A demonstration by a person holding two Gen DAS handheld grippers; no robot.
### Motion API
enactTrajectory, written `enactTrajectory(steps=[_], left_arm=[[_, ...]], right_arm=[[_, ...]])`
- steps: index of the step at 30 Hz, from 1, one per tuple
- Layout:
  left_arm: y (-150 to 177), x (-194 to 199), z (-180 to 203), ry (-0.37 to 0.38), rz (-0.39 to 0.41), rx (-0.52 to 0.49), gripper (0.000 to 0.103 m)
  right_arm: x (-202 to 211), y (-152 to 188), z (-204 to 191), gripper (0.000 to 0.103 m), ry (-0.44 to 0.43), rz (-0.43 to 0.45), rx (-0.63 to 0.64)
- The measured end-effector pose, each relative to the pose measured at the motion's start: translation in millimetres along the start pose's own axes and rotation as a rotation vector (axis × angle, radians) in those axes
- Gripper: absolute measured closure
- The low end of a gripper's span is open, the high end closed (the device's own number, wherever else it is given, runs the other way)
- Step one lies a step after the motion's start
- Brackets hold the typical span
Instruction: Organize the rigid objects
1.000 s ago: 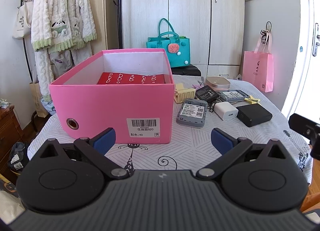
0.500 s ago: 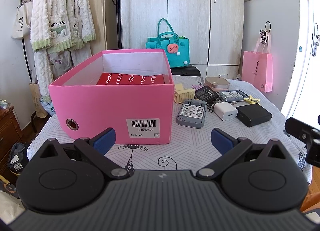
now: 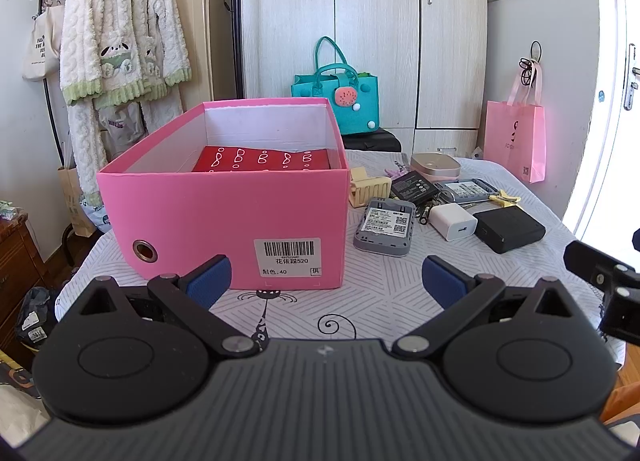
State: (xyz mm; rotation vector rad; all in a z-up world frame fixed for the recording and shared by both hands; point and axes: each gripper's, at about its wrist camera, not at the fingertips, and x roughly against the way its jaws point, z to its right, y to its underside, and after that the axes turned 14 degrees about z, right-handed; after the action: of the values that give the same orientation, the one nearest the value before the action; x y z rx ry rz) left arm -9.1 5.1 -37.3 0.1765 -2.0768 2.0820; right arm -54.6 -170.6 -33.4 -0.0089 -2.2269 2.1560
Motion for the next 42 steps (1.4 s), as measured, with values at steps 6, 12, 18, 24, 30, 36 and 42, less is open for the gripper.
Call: enactTrajectory(steps=[6,12,18,24,30,36,42], left_arm=[[-13.3,0.3,-9.0,0.036,-0.003,-0.049,0.000],[-47.4,2.0,-30.1,0.062,0.060,-0.207,0.000],[-83.3,-14.8,-69.1,0.029,0.044,-0.280,0.000],[-106.9,-58.5,-113.1,-0.007,-0.067,-0.266,0.001],[-99.9,-103.8,-129.1,-0.057,-0.147,-0.362,0.002],[-101.2,-137.6,-136.2,-0.049,-0.228,-0.413,0.003],[-93.6,-168.6,-161.7,-0.019,-0.394,-0.368,0.030]], right_arm=[[-5.3,-6.4,9.3,0.000,-0.023,0.046,0.011],[-29.0,-20.3,20.6,0.000,-0.101,-0.057,-0.004],[-58.5,-11.5,21.8,0.000,-0.136,-0.174,0.030],[-97.9,3.1,28.6,0.000,-0.148,-0.281,0.065],[-135.1,14.8,34.3,0.000,-0.158,-0.373,0.103],[-163.4,17.4,40.3,0.000,-0.166,-0.434,0.109],[-196.2,27.0,49.0,0.000,-0.167,-0.514,0.080]])
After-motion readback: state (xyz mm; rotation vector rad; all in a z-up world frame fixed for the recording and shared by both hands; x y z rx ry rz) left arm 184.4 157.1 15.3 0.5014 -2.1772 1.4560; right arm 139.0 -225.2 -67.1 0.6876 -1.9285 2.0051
